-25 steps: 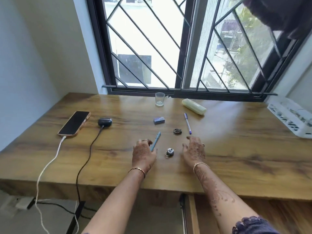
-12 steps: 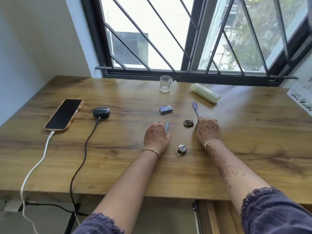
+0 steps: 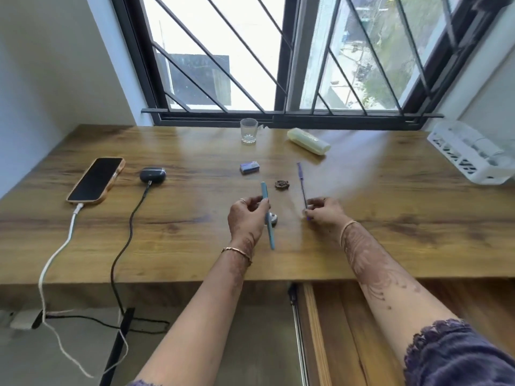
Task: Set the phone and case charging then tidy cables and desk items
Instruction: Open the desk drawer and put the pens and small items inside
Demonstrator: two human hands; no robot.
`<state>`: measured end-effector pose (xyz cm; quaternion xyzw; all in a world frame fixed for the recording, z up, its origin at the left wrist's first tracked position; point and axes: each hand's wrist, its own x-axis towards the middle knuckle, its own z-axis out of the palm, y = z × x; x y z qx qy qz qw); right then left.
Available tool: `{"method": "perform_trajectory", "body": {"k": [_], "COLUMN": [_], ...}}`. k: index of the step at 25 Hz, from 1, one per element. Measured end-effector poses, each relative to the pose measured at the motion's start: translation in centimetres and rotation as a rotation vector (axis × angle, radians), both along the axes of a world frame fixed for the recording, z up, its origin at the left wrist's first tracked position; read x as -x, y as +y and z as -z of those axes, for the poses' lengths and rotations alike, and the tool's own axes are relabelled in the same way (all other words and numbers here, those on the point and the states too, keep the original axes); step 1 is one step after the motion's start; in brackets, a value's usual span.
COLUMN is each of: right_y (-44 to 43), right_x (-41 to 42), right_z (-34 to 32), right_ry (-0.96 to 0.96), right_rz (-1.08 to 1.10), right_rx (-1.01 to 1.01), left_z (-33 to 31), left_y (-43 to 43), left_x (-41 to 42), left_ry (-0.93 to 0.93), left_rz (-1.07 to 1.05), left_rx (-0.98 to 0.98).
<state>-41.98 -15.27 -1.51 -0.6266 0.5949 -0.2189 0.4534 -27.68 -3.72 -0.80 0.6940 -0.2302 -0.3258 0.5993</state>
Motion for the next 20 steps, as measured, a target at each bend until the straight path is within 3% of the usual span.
{"method": "perform_trajectory", "body": {"k": [2, 9, 12, 15, 20], "right_y": [3.1, 12.4, 16.1, 18.6, 20.6], "right_x": [3.4, 15.6, 20.1, 22.9, 22.8], "right_z": [-0.2, 0.0, 0.6, 1.9, 4.8], "right_ry": [-0.176, -0.278, -0.292, -0.161, 0.202], "right_rz": [-0.034, -0.133, -0.158, -0.195, -0.312], "right_rx": [-0.099, -0.185, -0.195, -0.314, -0.415], "left_z": [0.1, 1.3, 2.4, 3.6, 4.4], "left_y": [1.7, 7.4, 10.3, 13.1, 13.7], "left_x": [3.4, 15.0, 18.9, 21.6, 23.4], "left_ry": [0.012, 0.048, -0.147, -0.404, -0.652], "left_rz": [0.049, 0.157, 0.170, 0.215, 0.368], "left_rx": [-0.006, -0.114, -0.188, -0.300, -0.477]}}
